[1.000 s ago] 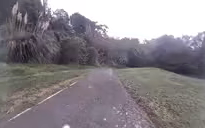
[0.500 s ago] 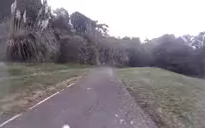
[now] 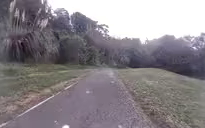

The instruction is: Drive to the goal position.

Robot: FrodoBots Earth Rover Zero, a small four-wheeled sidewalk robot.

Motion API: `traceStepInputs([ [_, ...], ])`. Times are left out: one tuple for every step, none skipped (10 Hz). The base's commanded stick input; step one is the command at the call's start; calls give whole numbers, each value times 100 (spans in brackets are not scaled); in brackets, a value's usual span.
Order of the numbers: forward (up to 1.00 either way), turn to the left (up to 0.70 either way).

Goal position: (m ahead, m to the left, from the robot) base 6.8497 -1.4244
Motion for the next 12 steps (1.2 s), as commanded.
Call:
traceStepInputs([
  [45,0],
  [45,0],
  [45,0],
  [45,0],
  [45,0],
  [45,0],
  [45,0],
  [45,0],
  [45,0],
  [45,0],
  [45,0],
  [45,0],
])
